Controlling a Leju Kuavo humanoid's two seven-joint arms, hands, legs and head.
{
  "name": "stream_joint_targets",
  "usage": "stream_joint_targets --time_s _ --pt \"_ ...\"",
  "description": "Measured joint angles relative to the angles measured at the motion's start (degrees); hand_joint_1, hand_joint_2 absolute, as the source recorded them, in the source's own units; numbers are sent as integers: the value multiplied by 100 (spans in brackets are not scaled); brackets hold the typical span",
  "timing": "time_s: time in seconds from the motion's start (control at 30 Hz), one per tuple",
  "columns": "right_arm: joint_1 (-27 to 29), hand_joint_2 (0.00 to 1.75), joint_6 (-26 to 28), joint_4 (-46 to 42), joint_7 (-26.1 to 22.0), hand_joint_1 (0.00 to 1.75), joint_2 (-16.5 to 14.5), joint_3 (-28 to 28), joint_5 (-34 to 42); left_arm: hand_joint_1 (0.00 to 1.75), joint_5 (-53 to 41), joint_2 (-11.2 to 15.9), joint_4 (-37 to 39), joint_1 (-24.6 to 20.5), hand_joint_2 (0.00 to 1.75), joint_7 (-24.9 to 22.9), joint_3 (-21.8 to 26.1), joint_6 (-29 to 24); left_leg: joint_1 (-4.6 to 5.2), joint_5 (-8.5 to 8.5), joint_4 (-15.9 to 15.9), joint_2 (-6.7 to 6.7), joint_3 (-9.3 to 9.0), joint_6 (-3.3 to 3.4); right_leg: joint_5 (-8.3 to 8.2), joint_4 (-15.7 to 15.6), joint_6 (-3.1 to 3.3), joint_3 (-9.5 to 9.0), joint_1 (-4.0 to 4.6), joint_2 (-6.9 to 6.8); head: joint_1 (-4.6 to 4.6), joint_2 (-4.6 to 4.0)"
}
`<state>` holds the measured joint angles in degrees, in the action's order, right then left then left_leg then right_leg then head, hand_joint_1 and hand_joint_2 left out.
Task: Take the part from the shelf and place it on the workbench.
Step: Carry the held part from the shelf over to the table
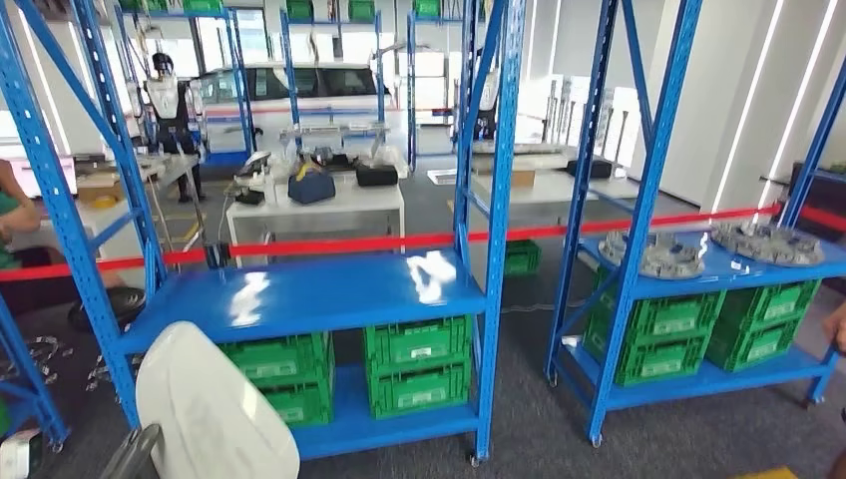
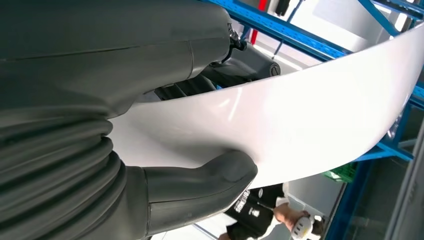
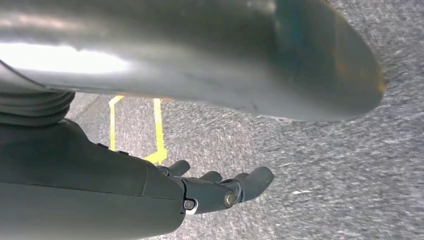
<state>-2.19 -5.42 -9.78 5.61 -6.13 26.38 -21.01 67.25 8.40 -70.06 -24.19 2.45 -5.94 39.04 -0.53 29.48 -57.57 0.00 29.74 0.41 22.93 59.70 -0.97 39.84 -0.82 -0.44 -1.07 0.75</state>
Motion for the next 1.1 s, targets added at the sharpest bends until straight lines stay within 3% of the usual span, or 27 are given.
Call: stream_joint_targets --time_s 0.1,0.13,0.17,0.2,0.23,0.27,0.33,0.4,0.47,0.53,0.6,0.63,0.67,0.7,0.73,0.77,0.8,0.87,0.9,0.97,1.0,1.03,1.1 --pt "1 0 5 1 14 0 -2 0 -4 175 1 -9 0 9 175 -5 -1 -2 6 -207 -8 23 224 88 832 1014 -55 290 -4 16 16 0" --pt "1 0 7 1 16 0 -2 0 -6 175 2 -9 1 17 175 -6 -1 -2 14 -277 -17 25 321 93 974 1351 -61 342 -4 16 16 -1" --pt "2 0 10 1 19 0 -1 0 -8 175 2 -10 0 24 175 -6 -1 -3 21 -343 -28 25 417 93 980 1529 -58 313 -2 17 19 -1" --pt "1 0 14 1 20 0 -1 0 -8 175 2 -13 -2 29 175 -7 -1 -4 27 -404 -41 24 511 87 881 1496 -43 180 2 19 21 -1" --pt "-2 0 19 0 20 0 0 0 -8 175 2 -16 -8 31 175 -9 -1 -9 31 -461 -56 21 597 76 742 1250 -15 -62 12 21 25 -1" --pt "-9 0 22 -1 20 0 2 0 -8 175 2 -22 -19 33 175 -10 -1 -17 33 -513 -72 20 669 61 663 858 28 -372 26 26 29 -1" --pt "-21 0 24 -2 20 0 7 0 -8 175 1 -37 -47 27 175 -15 -1 -36 40 -609 -86 29 761 8 690 68 108 -901 67 37 30 -1" --pt "-21 0 24 -2 21 0 9 0 -8 175 -3 -55 -66 23 175 -19 -1 -48 34 -715 -55 41 793 -64 740 -237 153 -1046 103 45 29 -1" --pt "-16 0 24 -1 22 0 4 0 -8 175 -5 -68 -68 27 175 -21 0 -54 32 -750 -37 34 836 -131 629 -282 198 -978 79 31 27 -1" --pt "-15 0 25 1 21 0 0 1 -8 175 -4 -70 -67 29 175 -21 1 -56 29 -415 -320 18 953 -186 487 -328 258 -875 39 7 13 0" --pt "-15 0 25 1 21 0 1 2 -8 175 -4 -72 -66 33 175 -23 2 -58 8 157 -1028 11 1123 -238 359 -325 288 -737 35 -3 -2 0" --pt "-14 0 24 1 25 0 1 2 -7 175 -4 -72 -63 36 175 -26 2 -59 1 343 -1398 12 1179 -262 297 -315 286 -651 35 -7 -7 -1" --pt "-14 0 24 1 32 0 1 2 -3 175 -4 -73 -58 39 175 -33 2 -59 -4 402 -1645 12 1175 -280 235 -300 280 -560 33 -10 -8 -1" --pt "-14 0 24 1 41 0 1 3 3 175 -3 -75 -54 38 175 -45 2 -59 -10 334 -1703 13 1082 -291 175 -279 269 -466 28 -14 -11 -1" --pt "-14 0 24 1 51 0 1 4 14 175 -1 -78 -46 29 175 -62 2 -59 -18 191 -1568 14 896 -298 118 -253 252 -369 22 -17 -12 -1" --pt "-16 0 24 1 63 0 1 7 28 175 3 -83 -37 11 175 -81 2 -56 -29 59 -1253 14 620 -304 67 -221 231 -284 14 -18 -13 -1" --pt "-18 0 27 0 77 0 0 14 43 175 8 -92 -26 -18 175 -103 0 -54 -29 34 -829 11 296 -306 22 -186 201 -204 16 -17 -17 -1" --pt "-21 0 33 -1 103 0 -1 37 61 175 23 -116 4 -82 175 -129 -4 -48 -11 157 -168 -8 -139 -249 -82 -145 132 -110 23 -16 -15 -1" --pt "-21 0 37 -1 118 0 -2 52 66 175 30 -127 25 -106 175 -136 -7 -48 10 229 -19 -16 -198 -198 -132 -151 94 -89 28 -16 -9 -1" --pt "-14 0 31 1 135 0 -2 76 58 175 45 -145 72 -131 175 -128 -9 -52 21 188 18 -7 -117 -68 -200 -176 13 -72 9 -16 0 -1" --pt "-9 0 16 1 140 0 -2 82 48 175 50 -156 95 -142 175 -114 -9 -56 19 144 24 2 -79 -1 -120 -127 -23 -42 -1 -11 4 -1" --pt "-5 0 -7 1 137 0 -2 85 30 175 54 -166 113 -152 175 -91 -8 -63 11 84 33 4 -43 51 69 33 -52 18 -10 -4 4 -1" --pt "-3 0 -49 1 128 0 -2 85 -4 175 57 -178 142 -166 175 -43 -2 -86 9 -42 31 -16 65 102 648 686 -85 216 -15 6 9 -1"
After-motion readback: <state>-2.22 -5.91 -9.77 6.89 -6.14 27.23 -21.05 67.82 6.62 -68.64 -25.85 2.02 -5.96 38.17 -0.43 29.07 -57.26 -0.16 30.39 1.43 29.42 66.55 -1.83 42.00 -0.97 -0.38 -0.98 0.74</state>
